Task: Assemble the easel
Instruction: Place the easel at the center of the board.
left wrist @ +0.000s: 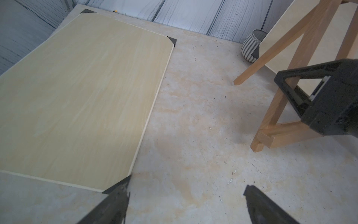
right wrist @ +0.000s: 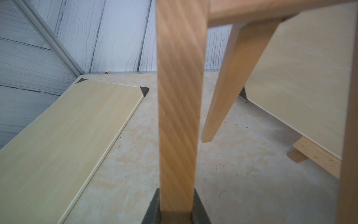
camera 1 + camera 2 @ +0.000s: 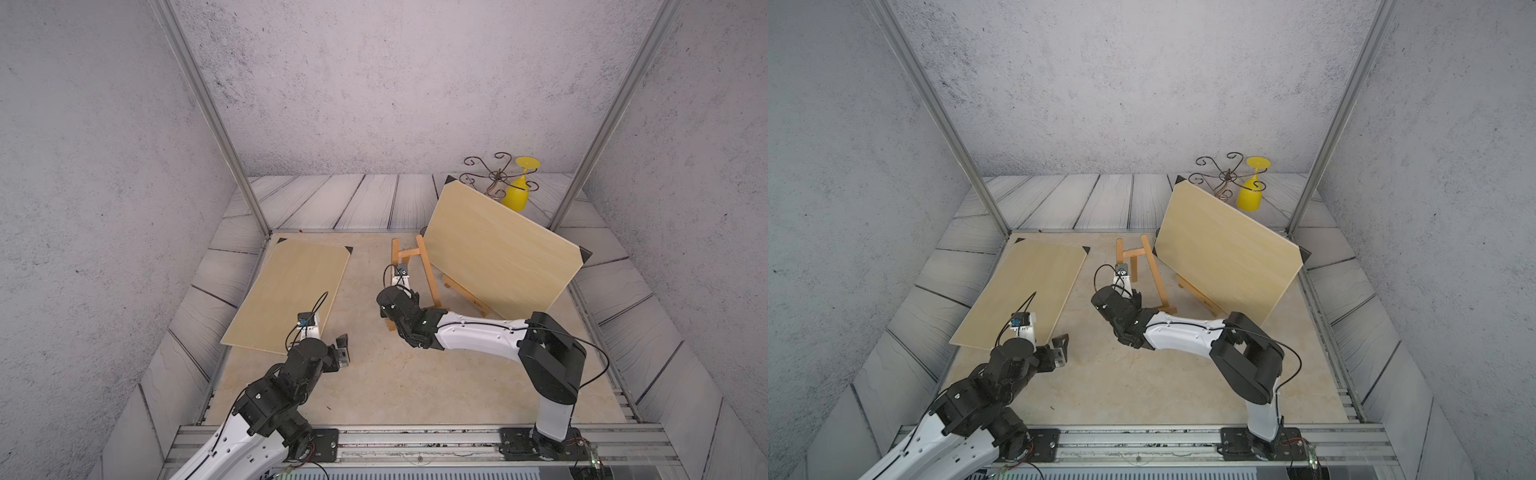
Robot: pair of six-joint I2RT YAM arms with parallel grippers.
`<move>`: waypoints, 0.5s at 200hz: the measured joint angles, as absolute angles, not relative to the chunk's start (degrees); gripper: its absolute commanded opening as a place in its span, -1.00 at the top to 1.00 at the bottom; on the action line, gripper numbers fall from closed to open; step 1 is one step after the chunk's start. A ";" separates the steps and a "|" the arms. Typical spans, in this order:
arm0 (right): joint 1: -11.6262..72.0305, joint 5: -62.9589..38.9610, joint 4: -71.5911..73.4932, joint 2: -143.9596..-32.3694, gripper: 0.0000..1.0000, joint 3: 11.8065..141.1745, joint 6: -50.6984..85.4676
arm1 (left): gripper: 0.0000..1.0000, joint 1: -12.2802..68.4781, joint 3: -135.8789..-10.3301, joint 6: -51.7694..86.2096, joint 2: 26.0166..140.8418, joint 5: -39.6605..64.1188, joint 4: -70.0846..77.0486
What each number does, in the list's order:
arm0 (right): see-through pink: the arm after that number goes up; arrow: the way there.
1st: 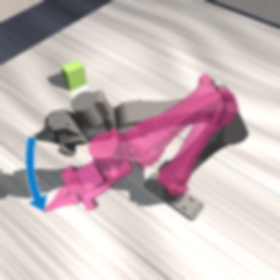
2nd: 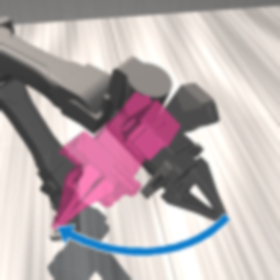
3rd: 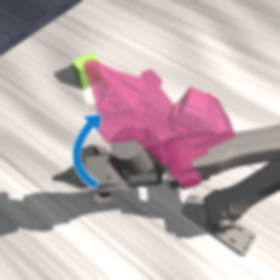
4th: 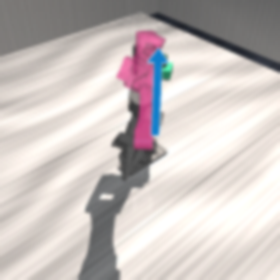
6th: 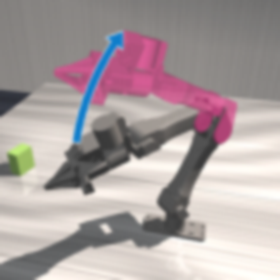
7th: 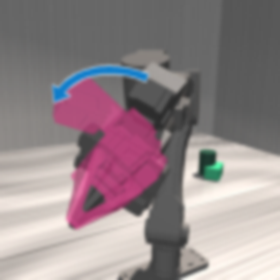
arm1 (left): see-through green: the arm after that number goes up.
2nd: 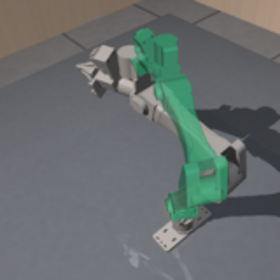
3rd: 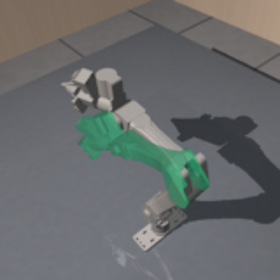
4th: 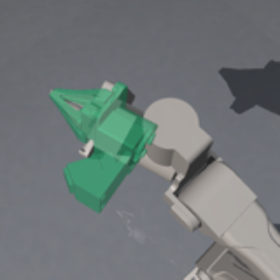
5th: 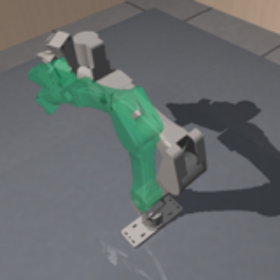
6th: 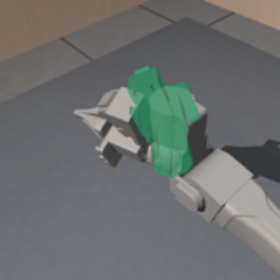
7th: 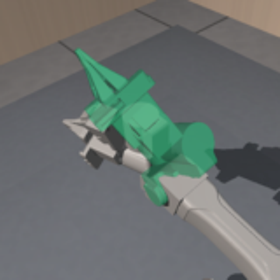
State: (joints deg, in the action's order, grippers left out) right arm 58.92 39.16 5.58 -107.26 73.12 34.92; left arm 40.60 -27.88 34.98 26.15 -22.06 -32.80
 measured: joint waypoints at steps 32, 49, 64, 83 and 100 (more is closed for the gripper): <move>57.87 39.33 7.66 -110.06 1.00 73.49 35.44 | -0.93 40.60 -28.12 35.33 26.39 -22.55 -32.77; 57.60 40.05 9.23 -111.72 1.00 74.06 35.11 | -0.93 40.58 -28.12 35.83 26.33 -22.76 -32.80; 57.49 40.73 10.83 -113.12 1.00 74.65 34.87 | -0.93 40.56 -28.12 36.05 26.28 -22.92 -32.80; 57.43 40.93 12.21 -114.37 1.00 74.78 34.94 | -0.93 40.56 -28.14 36.21 26.28 -23.29 -33.04; 57.45 40.93 12.38 -115.52 1.00 75.42 35.46 | -0.93 40.56 -28.14 36.34 26.22 -23.73 -33.21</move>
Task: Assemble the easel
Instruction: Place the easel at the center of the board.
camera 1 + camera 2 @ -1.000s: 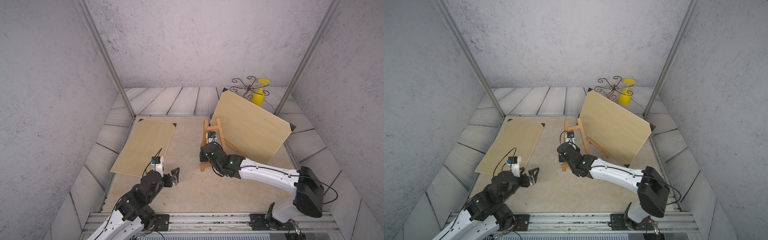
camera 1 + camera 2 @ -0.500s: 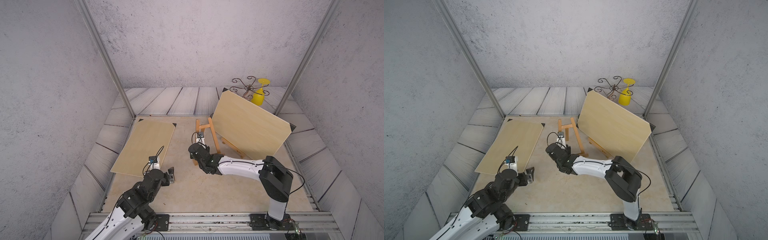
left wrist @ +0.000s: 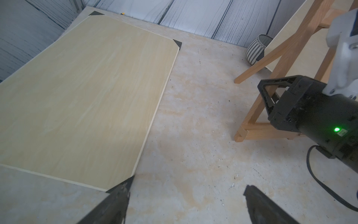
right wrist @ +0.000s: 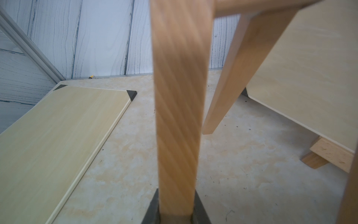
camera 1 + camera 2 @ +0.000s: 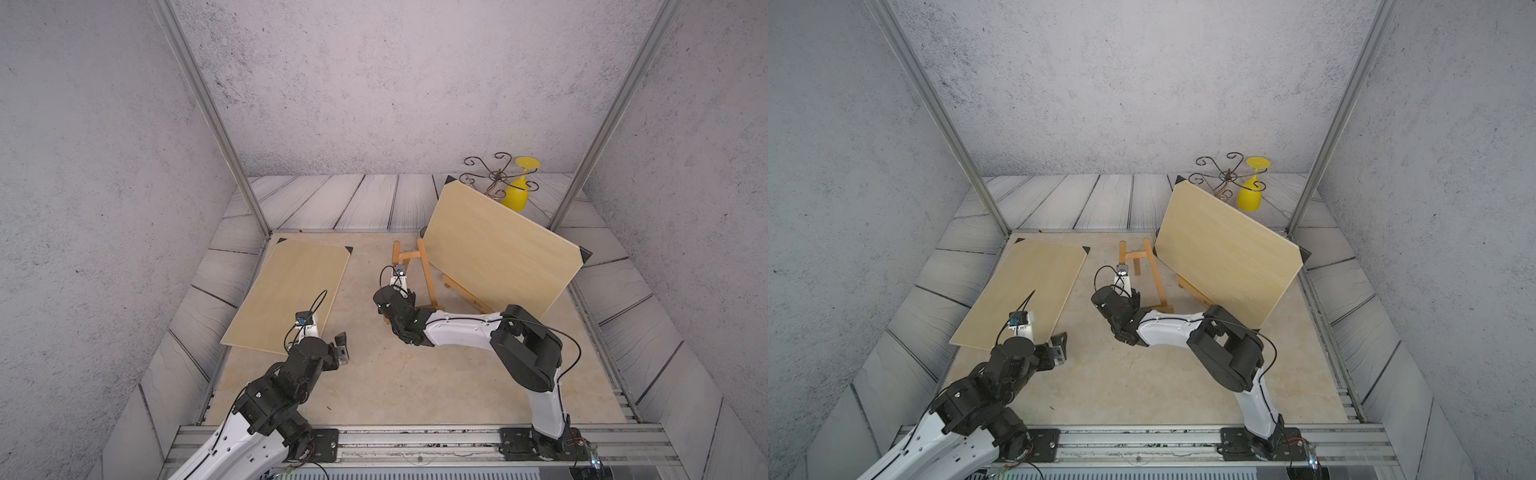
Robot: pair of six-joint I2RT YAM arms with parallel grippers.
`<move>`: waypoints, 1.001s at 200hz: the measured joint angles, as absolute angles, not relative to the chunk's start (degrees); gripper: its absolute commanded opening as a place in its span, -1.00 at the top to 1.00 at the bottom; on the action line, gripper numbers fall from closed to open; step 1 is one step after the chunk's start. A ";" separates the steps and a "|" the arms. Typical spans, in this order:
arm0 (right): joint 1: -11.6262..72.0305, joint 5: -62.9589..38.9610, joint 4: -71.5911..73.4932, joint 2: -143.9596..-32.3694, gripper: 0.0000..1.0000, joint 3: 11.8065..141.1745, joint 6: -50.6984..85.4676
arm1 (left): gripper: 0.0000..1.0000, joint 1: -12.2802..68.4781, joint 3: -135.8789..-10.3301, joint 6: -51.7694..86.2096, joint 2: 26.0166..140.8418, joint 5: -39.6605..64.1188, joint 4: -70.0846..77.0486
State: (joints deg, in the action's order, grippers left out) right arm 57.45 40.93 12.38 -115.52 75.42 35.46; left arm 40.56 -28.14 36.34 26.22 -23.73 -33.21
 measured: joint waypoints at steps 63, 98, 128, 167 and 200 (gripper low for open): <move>57.47 41.74 13.93 -116.95 0.92 75.46 36.64 | -0.94 40.51 -28.14 36.93 25.36 -25.08 -33.06; 57.56 42.15 14.68 -116.95 0.73 74.89 36.91 | -0.93 40.51 -28.01 37.56 25.34 -25.10 -32.53; 57.65 42.57 15.66 -116.95 0.54 74.43 36.91 | -0.93 40.51 -27.62 37.63 24.86 -25.12 -32.29; 57.74 42.44 13.61 -116.95 0.13 74.43 37.10 | -0.93 40.51 -27.57 37.78 24.34 -25.32 -31.57; 57.98 42.37 12.67 -116.90 -0.03 74.26 37.26 | -0.93 40.51 -27.57 37.76 24.43 -25.30 -31.03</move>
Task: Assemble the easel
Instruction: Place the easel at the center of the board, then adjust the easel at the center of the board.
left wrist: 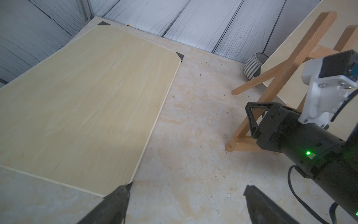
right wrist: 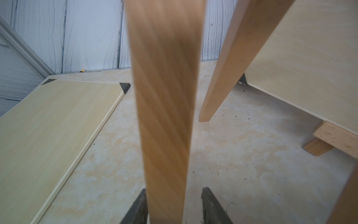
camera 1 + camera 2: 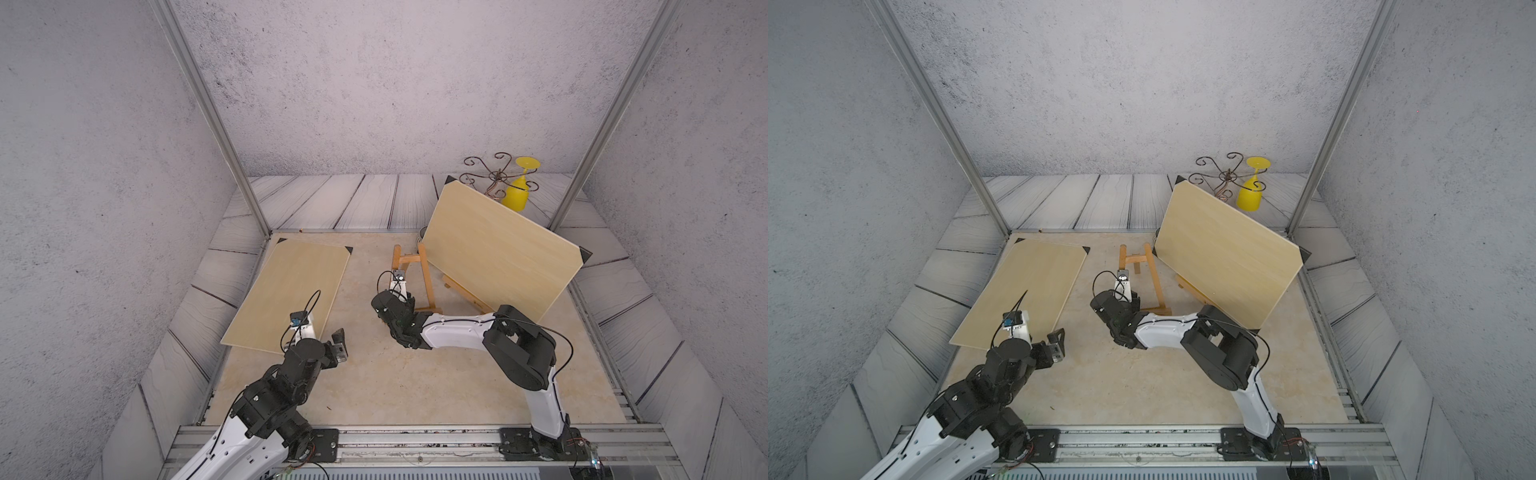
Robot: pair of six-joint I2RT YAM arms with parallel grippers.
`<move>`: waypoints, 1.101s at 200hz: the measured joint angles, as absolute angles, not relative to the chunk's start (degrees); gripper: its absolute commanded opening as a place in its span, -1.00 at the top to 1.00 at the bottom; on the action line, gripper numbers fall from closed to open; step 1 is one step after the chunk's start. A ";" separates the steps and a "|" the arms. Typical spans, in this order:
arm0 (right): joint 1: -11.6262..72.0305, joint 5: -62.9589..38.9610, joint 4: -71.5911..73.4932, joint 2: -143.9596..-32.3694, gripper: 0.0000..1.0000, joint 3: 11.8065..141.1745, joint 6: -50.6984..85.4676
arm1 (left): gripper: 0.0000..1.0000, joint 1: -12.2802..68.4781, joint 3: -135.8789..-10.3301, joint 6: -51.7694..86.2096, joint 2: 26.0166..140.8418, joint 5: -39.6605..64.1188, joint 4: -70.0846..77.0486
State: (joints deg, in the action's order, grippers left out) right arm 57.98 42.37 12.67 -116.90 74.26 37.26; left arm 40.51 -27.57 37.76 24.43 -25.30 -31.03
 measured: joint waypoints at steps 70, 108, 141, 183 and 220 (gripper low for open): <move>58.72 39.18 8.19 -116.84 -0.19 74.17 37.23 | -0.93 40.51 -27.59 37.54 23.49 -25.28 -31.03; 59.88 38.46 5.72 -113.58 -0.40 71.57 35.92 | -0.93 40.51 -27.62 37.50 23.38 -24.95 -31.00; 60.64 37.26 3.29 -103.59 -0.44 65.71 35.51 | -0.93 40.49 -28.60 36.73 24.08 -23.66 -30.79; 60.84 36.67 -1.37 -89.01 -0.50 57.87 35.51 | -0.93 40.49 -29.65 35.22 28.34 -20.27 -27.79; 58.67 35.66 -9.04 -82.13 -0.51 53.39 36.71 | -0.93 40.49 -30.44 33.41 35.20 -16.10 -24.21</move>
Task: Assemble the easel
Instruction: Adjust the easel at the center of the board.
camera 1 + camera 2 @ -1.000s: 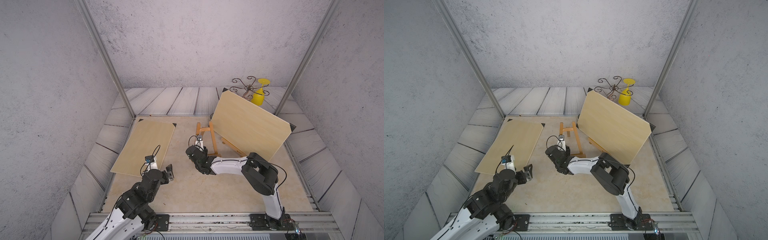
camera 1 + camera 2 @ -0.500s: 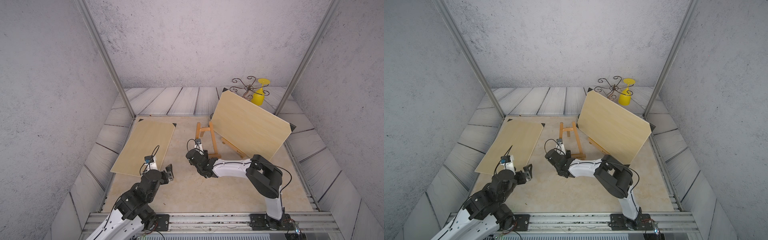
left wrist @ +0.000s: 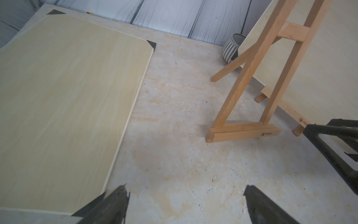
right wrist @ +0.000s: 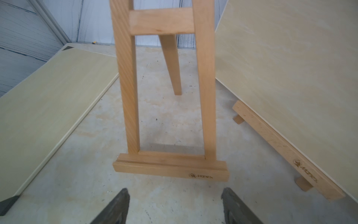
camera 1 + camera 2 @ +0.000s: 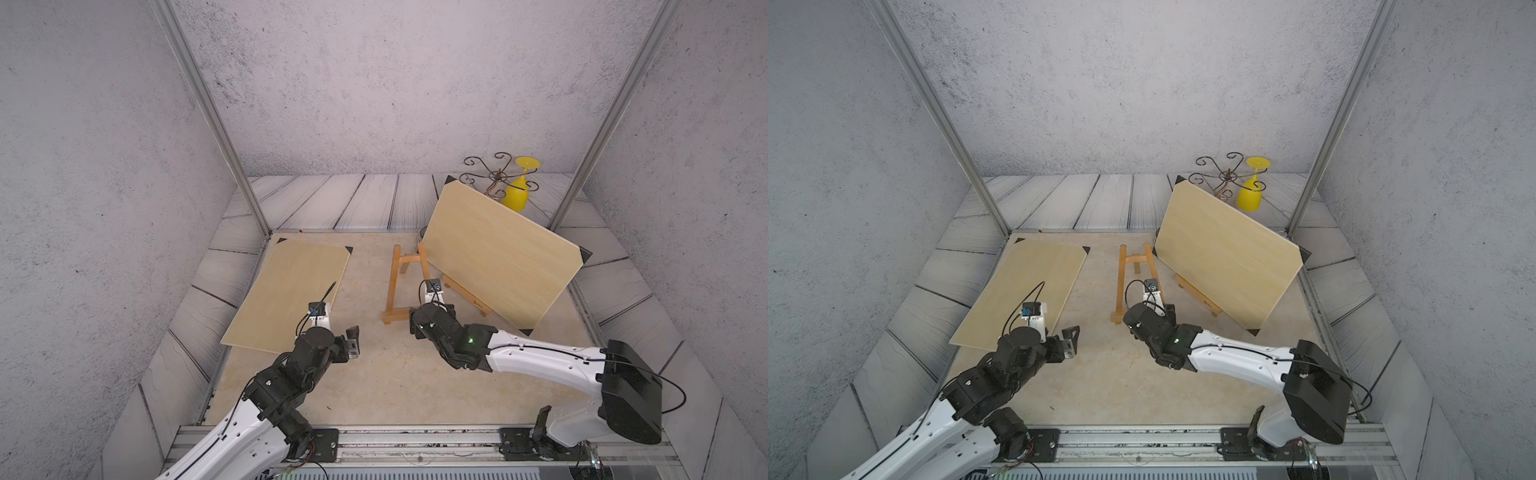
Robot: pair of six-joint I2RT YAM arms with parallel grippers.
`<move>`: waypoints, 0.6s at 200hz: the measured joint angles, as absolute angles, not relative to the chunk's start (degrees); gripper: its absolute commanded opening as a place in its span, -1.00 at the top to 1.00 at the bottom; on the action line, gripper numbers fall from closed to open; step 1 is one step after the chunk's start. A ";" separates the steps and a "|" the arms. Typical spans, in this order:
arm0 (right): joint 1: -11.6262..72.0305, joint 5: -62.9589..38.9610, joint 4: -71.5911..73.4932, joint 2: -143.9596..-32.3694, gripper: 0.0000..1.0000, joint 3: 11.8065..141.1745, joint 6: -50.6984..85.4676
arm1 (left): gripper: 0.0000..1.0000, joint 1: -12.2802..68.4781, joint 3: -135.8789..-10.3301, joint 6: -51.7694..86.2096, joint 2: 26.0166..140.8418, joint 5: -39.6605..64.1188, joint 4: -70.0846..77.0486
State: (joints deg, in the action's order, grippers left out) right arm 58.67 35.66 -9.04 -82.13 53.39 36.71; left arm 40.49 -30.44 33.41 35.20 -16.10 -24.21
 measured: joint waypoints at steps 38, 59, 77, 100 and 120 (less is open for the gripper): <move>51.48 29.21 -12.82 -80.77 -0.51 48.71 37.60 | -0.94 40.49 -31.44 32.12 41.58 -12.23 -20.27; 47.55 24.18 -11.81 -81.34 -0.51 46.63 37.60 | -0.94 40.49 -31.68 31.70 43.81 -10.79 -18.85; 45.43 20.82 -9.96 -83.57 -0.51 45.67 37.65 | -0.94 40.47 -31.68 31.73 44.95 -10.15 -18.04; 44.88 17.50 -7.53 -87.61 -0.47 45.91 37.56 | -0.93 40.29 -31.68 31.75 45.30 -9.78 -17.47; 44.38 15.14 -5.43 -91.57 -0.45 47.29 37.43 | -0.93 39.94 -31.68 31.75 45.30 -9.76 -17.32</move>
